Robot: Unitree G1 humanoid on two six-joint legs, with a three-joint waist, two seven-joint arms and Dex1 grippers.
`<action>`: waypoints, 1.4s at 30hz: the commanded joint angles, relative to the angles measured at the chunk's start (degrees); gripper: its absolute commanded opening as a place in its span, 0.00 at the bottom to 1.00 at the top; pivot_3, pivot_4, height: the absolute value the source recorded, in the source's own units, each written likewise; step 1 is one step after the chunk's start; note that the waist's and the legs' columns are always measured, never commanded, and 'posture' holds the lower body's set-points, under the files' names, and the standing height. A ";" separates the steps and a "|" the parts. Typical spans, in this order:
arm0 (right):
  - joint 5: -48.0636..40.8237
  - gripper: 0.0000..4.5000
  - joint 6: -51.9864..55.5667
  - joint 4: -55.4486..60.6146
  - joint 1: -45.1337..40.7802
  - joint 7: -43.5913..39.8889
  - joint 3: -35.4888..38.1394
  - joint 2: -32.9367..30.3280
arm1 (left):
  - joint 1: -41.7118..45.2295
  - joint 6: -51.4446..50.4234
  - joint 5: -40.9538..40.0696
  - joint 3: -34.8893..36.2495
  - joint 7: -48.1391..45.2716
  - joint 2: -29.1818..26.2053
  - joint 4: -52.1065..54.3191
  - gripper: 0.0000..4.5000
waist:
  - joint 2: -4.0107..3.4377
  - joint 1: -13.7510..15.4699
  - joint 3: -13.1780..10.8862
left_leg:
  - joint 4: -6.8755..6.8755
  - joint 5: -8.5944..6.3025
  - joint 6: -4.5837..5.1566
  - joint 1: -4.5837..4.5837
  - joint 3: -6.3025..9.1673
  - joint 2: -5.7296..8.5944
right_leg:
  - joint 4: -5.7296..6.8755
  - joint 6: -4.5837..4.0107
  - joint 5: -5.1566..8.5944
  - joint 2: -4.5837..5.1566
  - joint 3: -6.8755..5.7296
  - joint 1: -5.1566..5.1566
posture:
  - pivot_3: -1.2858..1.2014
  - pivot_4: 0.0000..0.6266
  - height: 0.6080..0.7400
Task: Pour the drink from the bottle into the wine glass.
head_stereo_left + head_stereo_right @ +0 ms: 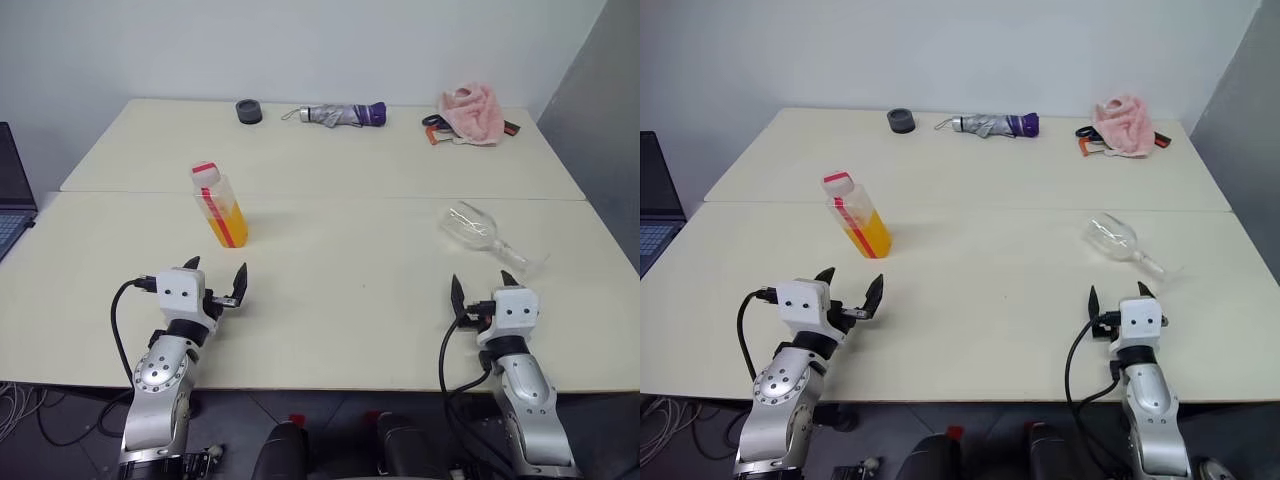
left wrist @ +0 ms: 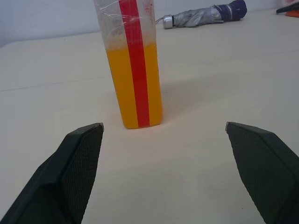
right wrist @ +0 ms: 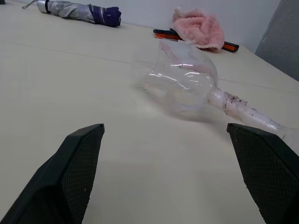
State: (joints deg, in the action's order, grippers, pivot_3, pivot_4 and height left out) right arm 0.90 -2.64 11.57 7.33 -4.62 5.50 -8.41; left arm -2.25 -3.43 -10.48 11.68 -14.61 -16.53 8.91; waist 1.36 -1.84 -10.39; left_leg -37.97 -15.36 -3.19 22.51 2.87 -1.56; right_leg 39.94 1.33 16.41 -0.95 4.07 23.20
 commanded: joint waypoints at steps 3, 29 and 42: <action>-0.54 1.00 -0.17 2.67 -0.92 0.16 0.24 0.12 | -0.40 -1.55 0.08 0.25 0.72 -0.12 2.92 1.00 | 0.00 0.00 0.00 | 0.00 0.00 0.00 0.00 0.00 0.00 | 0.00 -0.01 0.00 0.00 0.00 0.00 | 0.52 0.24 1.00; -11.44 1.00 -0.44 1.15 -6.17 -19.60 -4.24 -6.94 | 4.21 -2.38 -3.00 2.82 2.49 0.18 5.21 1.00 | 0.04 0.00 0.01 | 0.01 0.00 0.00 0.00 0.03 0.01 | -0.02 -0.04 -0.02 -0.05 -0.03 -0.02 | 0.52 0.24 1.00; -24.24 1.00 18.25 11.27 -14.98 -35.40 -9.46 -17.15 | 12.58 -10.14 -3.52 3.50 4.14 -2.68 4.22 1.00 | 0.06 0.08 0.01 | 0.00 0.00 0.00 0.06 0.13 0.03 | -0.02 -0.09 -0.06 -0.03 -0.13 -0.04 | 0.52 0.24 1.00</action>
State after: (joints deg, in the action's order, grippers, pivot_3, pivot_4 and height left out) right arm -22.15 15.12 20.59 -6.64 -38.72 -3.84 -24.85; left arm 9.28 -13.27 -13.64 14.02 -10.66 -18.47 11.70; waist 1.42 -1.77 -10.37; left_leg -37.97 -15.36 -3.19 22.57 3.01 -1.53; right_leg 39.91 1.24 16.35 -0.98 3.94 23.16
